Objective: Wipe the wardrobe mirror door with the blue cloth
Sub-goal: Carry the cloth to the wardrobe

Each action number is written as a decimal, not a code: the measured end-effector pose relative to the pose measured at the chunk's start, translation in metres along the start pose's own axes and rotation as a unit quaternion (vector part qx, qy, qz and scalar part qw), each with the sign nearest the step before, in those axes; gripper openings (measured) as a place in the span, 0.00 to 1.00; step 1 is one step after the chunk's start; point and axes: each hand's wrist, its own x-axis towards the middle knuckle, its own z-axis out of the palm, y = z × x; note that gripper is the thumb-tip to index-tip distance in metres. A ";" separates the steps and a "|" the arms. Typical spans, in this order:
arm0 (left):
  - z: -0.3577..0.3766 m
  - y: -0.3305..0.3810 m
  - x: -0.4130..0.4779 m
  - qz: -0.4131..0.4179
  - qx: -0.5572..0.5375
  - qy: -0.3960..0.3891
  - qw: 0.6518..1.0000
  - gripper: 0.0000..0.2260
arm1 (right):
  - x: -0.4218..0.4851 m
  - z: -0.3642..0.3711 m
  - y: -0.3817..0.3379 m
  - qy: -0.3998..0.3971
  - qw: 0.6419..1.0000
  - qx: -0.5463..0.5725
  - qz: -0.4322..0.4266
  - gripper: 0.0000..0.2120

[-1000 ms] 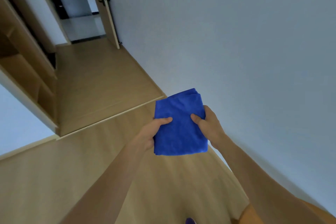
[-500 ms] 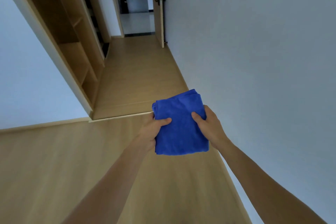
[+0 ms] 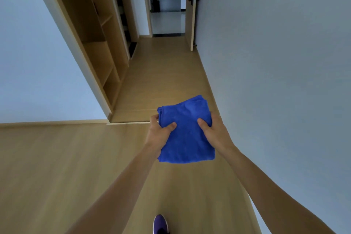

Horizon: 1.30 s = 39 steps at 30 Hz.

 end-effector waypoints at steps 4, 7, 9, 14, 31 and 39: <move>0.008 0.003 0.038 0.007 0.005 -0.006 1.000 0.18 | 0.035 0.001 0.000 0.003 1.000 0.007 0.008 0.08; 0.014 0.008 0.076 -0.006 -0.004 -0.020 1.000 0.15 | 0.067 0.001 -0.003 0.011 1.000 0.001 0.017 0.06; 0.017 0.013 0.102 -0.009 -0.012 -0.029 0.999 0.11 | 0.093 0.001 -0.009 0.012 1.000 -0.004 0.020 0.06; 0.005 0.039 0.163 0.009 -0.018 -0.037 0.999 0.09 | 0.158 0.017 -0.032 0.023 1.000 -0.009 0.008 0.06; -0.007 0.090 0.338 0.019 -0.019 0.063 0.998 0.14 | 0.366 0.071 -0.056 -0.063 0.998 -0.012 -0.003 0.08; 0.016 0.124 0.413 0.025 -0.057 0.112 0.992 0.16 | 0.488 0.077 -0.056 -0.115 0.993 -0.006 -0.003 0.07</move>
